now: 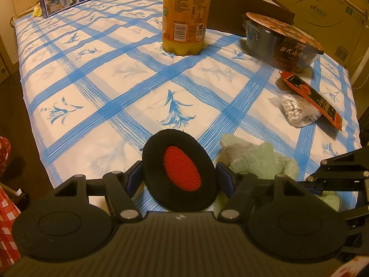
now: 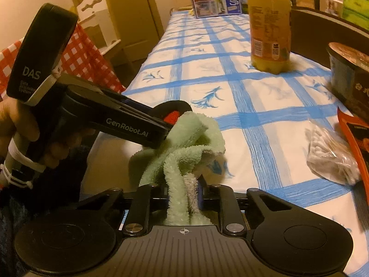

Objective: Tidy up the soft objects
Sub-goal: 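Carry the green towel and black pad toward the box with both tools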

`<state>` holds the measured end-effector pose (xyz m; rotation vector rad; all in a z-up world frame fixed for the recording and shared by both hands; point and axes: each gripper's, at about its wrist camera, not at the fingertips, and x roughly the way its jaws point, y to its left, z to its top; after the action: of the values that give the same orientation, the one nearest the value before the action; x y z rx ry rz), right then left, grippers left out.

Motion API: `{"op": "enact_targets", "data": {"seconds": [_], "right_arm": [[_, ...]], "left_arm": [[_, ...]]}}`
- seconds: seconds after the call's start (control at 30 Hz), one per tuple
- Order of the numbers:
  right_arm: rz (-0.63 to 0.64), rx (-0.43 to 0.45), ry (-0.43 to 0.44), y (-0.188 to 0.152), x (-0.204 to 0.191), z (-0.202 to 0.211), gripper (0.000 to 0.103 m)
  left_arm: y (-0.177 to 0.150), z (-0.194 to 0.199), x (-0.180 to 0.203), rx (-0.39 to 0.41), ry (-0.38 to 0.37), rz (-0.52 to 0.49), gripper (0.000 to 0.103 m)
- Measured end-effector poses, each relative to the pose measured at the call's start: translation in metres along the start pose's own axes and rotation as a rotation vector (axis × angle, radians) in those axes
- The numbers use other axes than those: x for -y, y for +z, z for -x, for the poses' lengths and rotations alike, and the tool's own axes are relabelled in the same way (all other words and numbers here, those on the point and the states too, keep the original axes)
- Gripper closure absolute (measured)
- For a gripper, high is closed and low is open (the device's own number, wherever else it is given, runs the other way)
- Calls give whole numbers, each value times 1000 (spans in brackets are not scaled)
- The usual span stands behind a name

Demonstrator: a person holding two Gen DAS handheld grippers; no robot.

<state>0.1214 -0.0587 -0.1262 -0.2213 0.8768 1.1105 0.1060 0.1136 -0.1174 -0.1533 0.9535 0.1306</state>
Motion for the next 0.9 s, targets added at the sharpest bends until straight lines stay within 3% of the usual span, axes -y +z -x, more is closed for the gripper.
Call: {"op": "enact_targets", "data": {"seconds": [0.53, 0.9], "right_arm": [[-135, 42, -105, 4, 30, 26, 87], [-204, 118, -154, 11, 48, 55, 87]], "left_arm": [[5, 11, 3, 24, 3, -9, 38], [19, 25, 11, 65, 3, -51, 38]]}}
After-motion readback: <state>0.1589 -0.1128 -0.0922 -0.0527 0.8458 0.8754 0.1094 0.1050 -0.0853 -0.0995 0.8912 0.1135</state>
